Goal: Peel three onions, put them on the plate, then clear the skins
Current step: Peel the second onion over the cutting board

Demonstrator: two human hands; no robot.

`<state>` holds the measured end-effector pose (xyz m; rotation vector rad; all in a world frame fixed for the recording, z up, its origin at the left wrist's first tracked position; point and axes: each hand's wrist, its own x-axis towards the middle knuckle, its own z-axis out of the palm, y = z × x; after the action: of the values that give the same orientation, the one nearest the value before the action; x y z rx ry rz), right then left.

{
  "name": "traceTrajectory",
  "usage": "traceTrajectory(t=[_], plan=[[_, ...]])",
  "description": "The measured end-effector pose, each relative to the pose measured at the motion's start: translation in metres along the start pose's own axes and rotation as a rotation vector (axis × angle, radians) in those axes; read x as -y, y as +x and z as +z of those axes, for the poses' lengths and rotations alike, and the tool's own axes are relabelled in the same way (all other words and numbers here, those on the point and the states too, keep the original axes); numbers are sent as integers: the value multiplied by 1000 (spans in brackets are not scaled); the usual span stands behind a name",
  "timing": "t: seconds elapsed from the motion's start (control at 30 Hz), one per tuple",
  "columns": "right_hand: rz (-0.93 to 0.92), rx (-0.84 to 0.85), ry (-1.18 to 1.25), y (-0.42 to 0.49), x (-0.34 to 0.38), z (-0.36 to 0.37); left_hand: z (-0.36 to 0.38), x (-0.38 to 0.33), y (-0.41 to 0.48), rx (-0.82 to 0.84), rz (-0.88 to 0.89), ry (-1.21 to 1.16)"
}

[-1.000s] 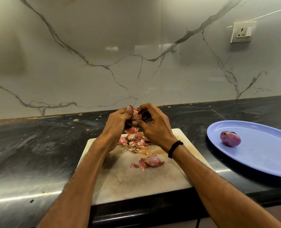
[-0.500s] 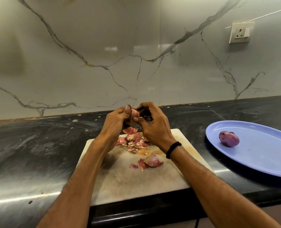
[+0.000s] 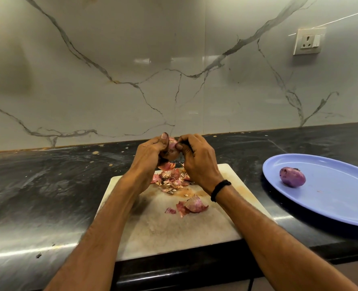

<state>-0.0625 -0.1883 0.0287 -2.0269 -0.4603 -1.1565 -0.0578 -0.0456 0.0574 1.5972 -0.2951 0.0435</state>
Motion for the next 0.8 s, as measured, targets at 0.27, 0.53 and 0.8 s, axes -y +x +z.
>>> traceTrajectory(t=[0.27, 0.53, 0.8], plan=[[47, -4, -15, 0, -2, -1, -6, -5, 3, -159, -64, -246], [76, 19, 55, 0, 5, -3, -6, -5, 1, -124, -88, -216], [-3, 55, 29, -2, 7, -1, -5, -5, -2, -13, -80, -209]])
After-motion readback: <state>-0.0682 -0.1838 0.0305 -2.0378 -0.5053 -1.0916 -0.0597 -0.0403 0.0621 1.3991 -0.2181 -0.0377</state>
